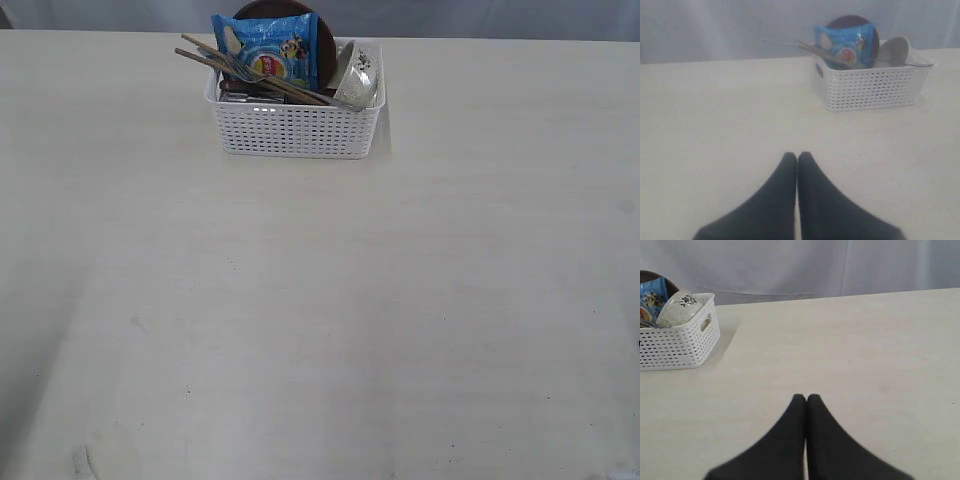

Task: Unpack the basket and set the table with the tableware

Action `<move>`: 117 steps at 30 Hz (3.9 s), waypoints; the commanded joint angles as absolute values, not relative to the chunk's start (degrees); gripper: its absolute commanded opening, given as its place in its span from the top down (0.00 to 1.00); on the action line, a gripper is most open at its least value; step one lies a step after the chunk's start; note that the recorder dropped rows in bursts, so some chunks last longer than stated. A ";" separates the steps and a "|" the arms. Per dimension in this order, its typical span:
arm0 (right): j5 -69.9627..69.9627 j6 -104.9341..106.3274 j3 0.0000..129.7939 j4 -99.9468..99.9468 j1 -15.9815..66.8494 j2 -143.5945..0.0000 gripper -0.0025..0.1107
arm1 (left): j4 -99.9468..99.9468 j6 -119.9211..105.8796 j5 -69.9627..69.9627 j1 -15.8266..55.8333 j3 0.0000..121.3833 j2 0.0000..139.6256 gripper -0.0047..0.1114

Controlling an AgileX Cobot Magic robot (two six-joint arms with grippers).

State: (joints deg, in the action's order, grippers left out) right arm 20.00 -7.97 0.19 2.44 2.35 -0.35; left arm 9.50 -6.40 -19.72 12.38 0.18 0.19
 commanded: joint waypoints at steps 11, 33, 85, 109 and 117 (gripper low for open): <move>2.70 -7.78 0.00 2.94 2.50 0.00 0.98 | 9.48 -6.35 -19.60 12.71 0.00 0.00 0.96; -14.66 -9.84 12.05 3.44 2.50 0.00 0.98 | 9.48 -6.35 -19.60 12.71 0.00 0.00 0.96; 69.96 8.32 101.79 2.54 33.47 -108.40 0.98 | 9.48 -6.35 -19.60 12.71 0.00 0.00 0.96; 69.74 17.34 128.81 -1.89 33.47 -134.80 0.57 | 9.25 -6.25 -19.60 12.71 0.00 0.00 0.96; 60.11 19.29 128.81 -1.18 33.47 -135.09 0.57 | 9.26 -6.35 -19.60 12.71 0.00 0.00 0.96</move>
